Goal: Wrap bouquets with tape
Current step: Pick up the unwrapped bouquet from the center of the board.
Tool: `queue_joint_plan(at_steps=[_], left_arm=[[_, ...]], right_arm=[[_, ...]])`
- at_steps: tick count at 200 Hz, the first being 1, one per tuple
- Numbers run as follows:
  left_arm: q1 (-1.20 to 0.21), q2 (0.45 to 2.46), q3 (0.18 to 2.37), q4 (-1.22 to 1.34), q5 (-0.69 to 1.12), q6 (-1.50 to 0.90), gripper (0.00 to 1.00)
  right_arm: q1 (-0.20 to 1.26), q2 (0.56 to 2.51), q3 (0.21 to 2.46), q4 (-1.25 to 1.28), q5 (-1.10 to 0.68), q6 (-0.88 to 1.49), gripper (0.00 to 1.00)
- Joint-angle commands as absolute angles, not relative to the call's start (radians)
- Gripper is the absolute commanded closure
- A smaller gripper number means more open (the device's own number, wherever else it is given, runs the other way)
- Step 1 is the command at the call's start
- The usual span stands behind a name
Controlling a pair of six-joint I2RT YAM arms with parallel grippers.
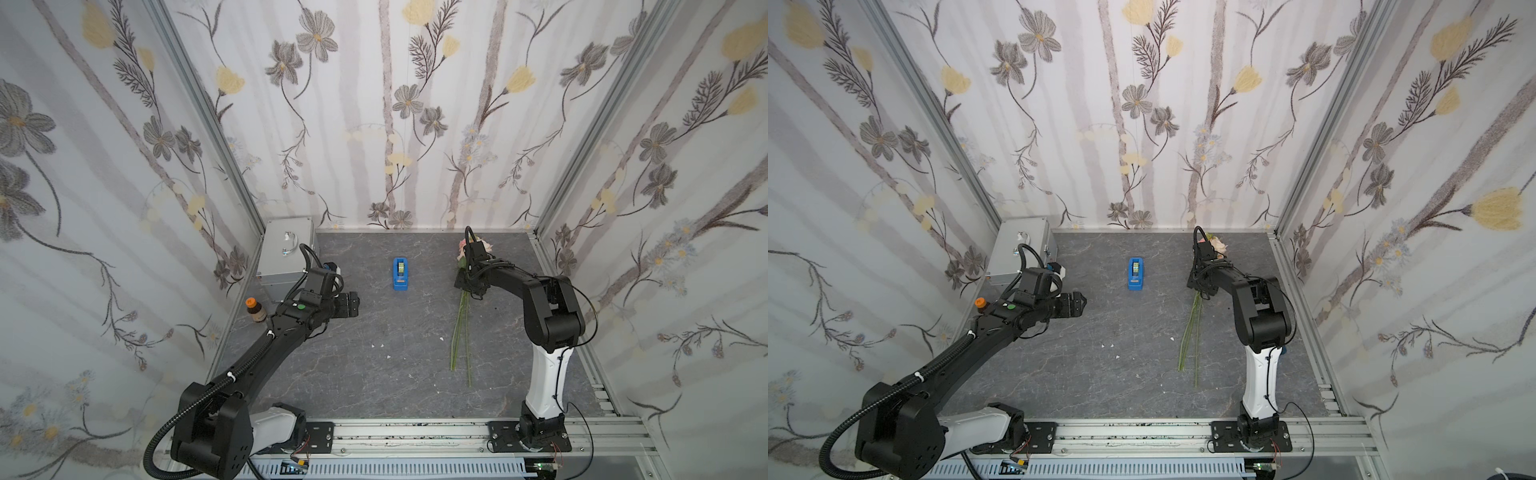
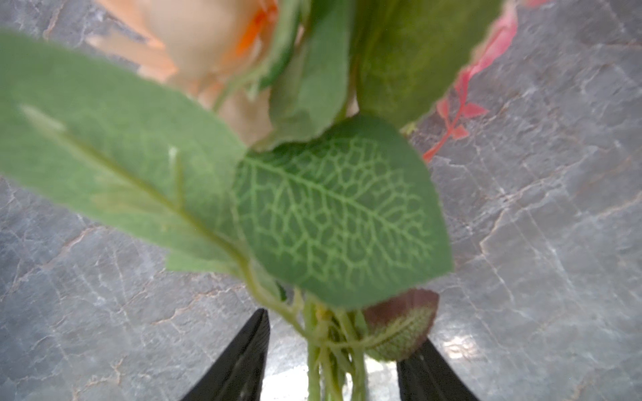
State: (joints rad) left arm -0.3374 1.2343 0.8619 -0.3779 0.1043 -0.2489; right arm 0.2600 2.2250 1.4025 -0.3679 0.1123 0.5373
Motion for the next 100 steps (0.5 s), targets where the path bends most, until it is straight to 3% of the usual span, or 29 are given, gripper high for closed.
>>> queue_joint_plan(at_steps=[1,24,68,100], left_arm=[[-0.338,1.235,0.868,-0.379,0.085,-0.241,0.09],[-0.339,1.233,0.868,-0.376,0.088,-0.233,0.09],[-0.339,1.229,0.868,-0.374,0.083,-0.213,0.09],[-0.34,1.215,0.869,-0.377,0.08,-0.199,0.09]], right_arm=[[0.265,2.245,1.401,-0.393,0.105,0.552,0.5],[0.266,2.235,1.391,-0.381,0.106,0.555,0.58],[0.264,2.155,1.347,-0.312,0.096,0.531,1.0],[0.265,2.058,1.291,-0.269,0.077,0.517,1.0]])
